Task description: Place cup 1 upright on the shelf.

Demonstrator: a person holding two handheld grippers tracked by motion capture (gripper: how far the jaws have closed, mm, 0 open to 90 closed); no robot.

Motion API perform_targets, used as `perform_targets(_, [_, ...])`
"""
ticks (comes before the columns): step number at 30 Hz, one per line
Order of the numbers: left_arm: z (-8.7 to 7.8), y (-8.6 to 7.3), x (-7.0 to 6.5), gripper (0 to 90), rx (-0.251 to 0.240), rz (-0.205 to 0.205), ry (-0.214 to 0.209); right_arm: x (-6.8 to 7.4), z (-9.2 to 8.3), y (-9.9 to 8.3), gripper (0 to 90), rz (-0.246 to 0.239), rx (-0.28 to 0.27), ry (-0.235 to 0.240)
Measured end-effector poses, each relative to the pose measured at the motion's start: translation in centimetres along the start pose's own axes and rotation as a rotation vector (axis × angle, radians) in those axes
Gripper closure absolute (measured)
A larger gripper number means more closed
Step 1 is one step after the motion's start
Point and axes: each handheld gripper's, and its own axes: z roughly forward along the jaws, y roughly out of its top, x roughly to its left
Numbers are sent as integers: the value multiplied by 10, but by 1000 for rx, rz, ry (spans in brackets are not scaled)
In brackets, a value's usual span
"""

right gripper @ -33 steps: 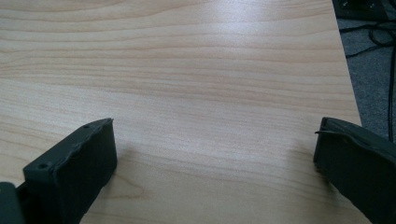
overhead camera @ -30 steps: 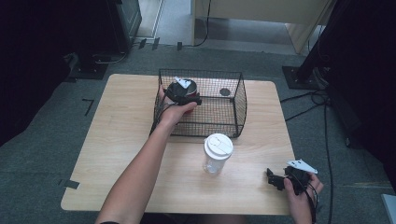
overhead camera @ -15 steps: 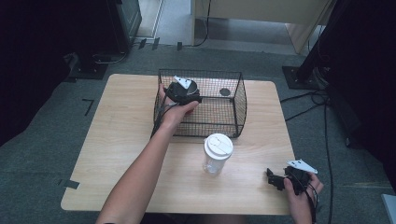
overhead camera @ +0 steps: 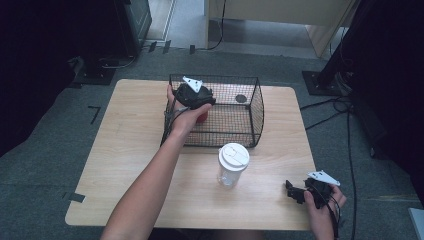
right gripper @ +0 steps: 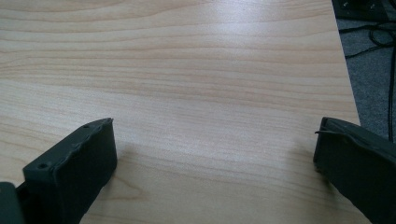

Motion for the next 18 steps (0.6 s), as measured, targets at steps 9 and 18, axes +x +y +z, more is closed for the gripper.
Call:
perform_targets(9, [-11, 11, -2, 55, -28, -5, -23, 0, 0, 0, 0, 0, 0, 0])
perform_targets(18, [-28, 20, 4, 55, -27, 0, -37, 0, 0, 0, 0, 0, 0, 0])
